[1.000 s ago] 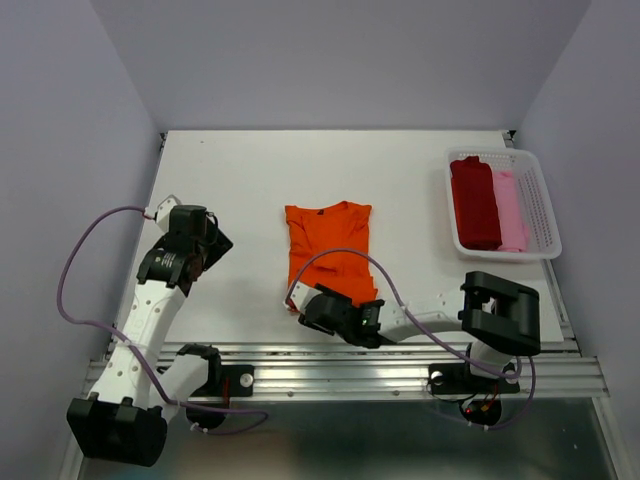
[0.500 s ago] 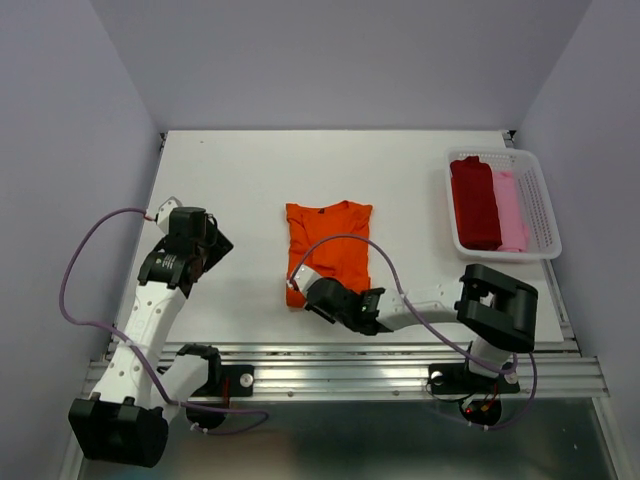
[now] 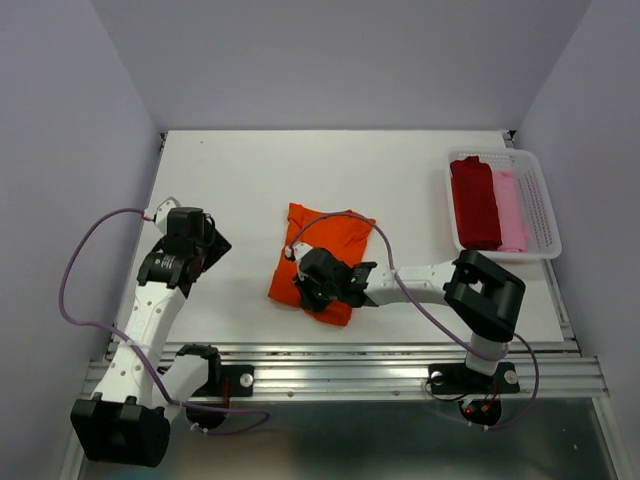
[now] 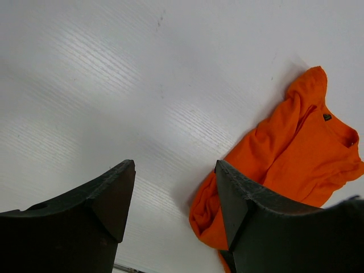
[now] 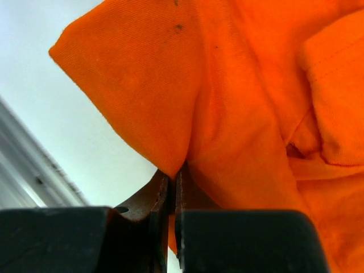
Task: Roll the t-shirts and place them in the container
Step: Roll the T-shirt to the center of the board.
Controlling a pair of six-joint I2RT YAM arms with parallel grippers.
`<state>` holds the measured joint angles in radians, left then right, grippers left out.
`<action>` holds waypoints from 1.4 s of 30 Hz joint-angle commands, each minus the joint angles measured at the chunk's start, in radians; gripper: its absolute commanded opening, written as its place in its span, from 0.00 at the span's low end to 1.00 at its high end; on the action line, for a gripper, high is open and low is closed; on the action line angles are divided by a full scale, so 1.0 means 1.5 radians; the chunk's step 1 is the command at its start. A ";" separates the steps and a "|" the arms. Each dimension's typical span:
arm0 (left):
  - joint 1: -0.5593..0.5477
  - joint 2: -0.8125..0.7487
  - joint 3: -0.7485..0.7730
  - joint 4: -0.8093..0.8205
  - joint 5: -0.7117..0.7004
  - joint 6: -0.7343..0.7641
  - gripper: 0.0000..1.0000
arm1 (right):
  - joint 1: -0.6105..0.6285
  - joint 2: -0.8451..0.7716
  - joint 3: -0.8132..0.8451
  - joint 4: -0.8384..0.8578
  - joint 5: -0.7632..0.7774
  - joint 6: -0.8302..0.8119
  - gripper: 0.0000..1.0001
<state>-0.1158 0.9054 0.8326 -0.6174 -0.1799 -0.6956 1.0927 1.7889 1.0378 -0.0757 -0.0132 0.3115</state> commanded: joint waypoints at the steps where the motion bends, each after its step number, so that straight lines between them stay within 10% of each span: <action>1: 0.010 -0.013 0.021 0.008 -0.006 0.023 0.69 | -0.021 0.007 0.052 -0.008 -0.137 0.088 0.01; 42: 0.026 -0.025 -0.002 0.022 0.042 0.014 0.69 | -0.250 0.163 0.218 -0.073 -0.593 0.066 0.05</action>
<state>-0.0830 0.8906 0.8326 -0.6167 -0.1280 -0.6750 0.7288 2.0052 1.2888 -0.1337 -0.8516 0.4870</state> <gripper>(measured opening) 0.691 0.057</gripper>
